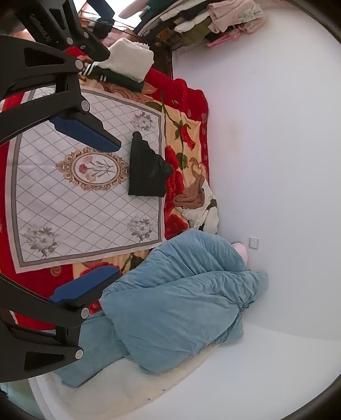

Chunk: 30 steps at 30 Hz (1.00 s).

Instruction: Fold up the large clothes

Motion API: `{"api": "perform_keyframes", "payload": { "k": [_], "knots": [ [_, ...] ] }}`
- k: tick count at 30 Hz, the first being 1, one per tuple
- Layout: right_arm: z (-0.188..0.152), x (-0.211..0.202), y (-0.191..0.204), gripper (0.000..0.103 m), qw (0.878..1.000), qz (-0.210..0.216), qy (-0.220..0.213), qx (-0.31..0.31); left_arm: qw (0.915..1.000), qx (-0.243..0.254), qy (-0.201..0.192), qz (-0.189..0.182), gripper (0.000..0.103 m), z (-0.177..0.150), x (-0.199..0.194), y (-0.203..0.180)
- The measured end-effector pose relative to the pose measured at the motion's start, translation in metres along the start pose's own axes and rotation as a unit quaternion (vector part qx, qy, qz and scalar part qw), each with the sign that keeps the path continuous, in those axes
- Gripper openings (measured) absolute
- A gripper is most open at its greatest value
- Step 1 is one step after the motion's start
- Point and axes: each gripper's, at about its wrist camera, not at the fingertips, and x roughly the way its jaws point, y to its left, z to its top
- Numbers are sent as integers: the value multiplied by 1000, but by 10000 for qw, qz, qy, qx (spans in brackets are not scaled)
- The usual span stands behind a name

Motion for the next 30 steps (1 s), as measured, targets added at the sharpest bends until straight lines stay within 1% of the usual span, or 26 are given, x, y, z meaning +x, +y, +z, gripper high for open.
{"api": "perform_keyframes", "payload": {
  "k": [10,30],
  "knots": [
    [1,-11,3,90,10000,43,-54,-47,9997,10,-251,-3,103,-1,-12,4],
    [10,-11,3,90,9996,272,-18,-62,9995,80,-299,-2,103,-1,-19,5]
  ]
}}
